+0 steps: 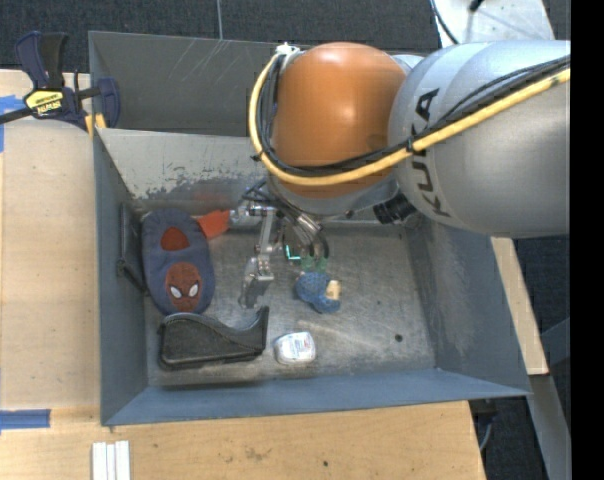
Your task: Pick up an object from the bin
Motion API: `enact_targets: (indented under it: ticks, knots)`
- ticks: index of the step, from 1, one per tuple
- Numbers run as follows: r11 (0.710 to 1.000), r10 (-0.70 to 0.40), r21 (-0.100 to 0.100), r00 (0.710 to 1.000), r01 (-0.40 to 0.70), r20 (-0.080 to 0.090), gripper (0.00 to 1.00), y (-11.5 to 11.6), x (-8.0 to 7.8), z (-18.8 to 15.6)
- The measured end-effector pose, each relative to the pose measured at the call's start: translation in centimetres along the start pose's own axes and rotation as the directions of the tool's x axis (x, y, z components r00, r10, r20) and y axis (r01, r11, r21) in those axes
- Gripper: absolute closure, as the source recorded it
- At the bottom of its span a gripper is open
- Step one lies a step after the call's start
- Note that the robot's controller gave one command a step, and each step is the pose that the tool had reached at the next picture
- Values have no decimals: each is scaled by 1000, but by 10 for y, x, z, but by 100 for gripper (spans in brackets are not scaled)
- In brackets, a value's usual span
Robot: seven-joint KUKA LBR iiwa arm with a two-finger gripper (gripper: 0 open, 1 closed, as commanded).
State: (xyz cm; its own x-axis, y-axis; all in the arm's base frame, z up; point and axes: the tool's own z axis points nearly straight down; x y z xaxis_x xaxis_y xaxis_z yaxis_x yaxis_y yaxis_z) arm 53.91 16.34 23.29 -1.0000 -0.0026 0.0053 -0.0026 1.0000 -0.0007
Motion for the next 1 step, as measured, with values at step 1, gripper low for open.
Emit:
enact_targets:
  ticks: [1]
  knots:
    - [1000, -4, 0, 1000, 4, 0, 0, 28, 9, 105]
